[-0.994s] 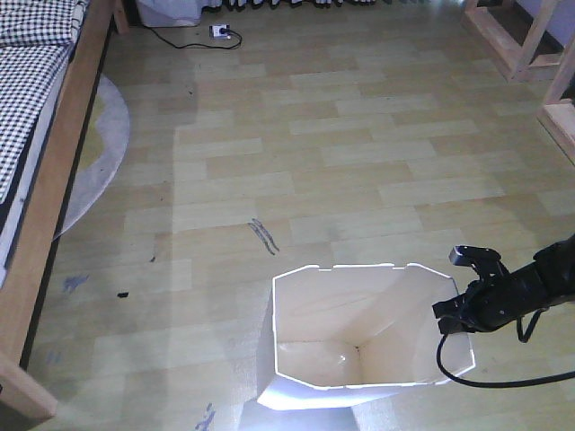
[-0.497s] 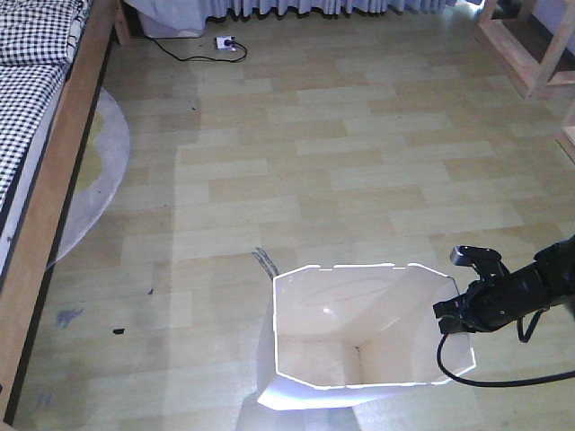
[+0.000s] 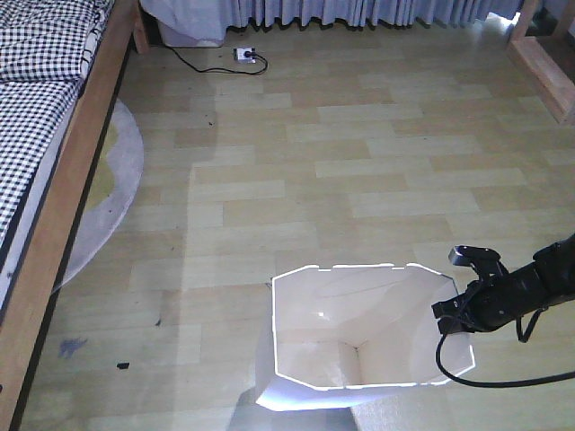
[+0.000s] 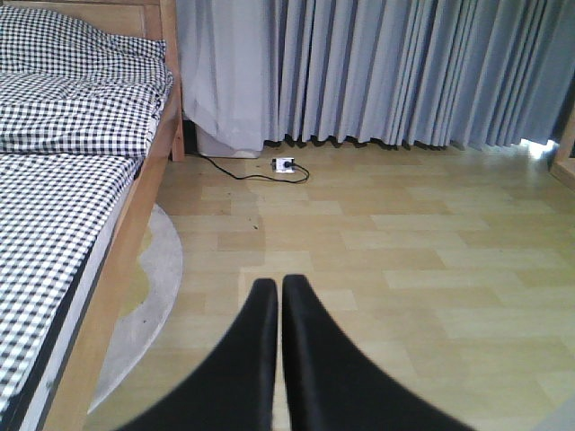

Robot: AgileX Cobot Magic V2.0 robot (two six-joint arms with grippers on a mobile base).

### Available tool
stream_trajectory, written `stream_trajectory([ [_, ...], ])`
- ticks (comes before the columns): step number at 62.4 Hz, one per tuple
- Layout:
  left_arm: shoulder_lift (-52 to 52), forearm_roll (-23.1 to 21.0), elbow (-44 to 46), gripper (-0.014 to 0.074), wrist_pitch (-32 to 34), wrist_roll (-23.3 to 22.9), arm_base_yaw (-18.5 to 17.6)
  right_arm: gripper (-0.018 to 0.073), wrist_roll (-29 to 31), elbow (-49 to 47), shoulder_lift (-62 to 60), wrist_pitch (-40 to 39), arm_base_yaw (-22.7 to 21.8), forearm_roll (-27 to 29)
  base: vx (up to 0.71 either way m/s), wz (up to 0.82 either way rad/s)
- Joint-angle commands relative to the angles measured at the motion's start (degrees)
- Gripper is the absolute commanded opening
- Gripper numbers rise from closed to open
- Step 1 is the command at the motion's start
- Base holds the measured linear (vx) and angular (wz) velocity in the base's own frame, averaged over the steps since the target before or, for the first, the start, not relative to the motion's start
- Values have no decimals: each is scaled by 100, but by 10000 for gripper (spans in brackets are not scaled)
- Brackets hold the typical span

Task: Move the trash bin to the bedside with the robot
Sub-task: 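Drive forward toward the curtains, dragging the bin with the right gripper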

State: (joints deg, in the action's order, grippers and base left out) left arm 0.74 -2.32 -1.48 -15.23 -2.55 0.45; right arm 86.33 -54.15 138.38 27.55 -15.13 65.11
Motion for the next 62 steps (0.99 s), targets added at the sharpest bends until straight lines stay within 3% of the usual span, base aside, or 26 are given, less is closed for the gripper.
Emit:
stream_trajectory([
  [1,81,-25,-107,-6,396,-32,-1,-5,13,-49,-443,1128,-20,222,25,6],
  [62,81,-25,-107,-6,396,-32,-1,-5,13,-49,-443,1134,-20,222,26,-4],
])
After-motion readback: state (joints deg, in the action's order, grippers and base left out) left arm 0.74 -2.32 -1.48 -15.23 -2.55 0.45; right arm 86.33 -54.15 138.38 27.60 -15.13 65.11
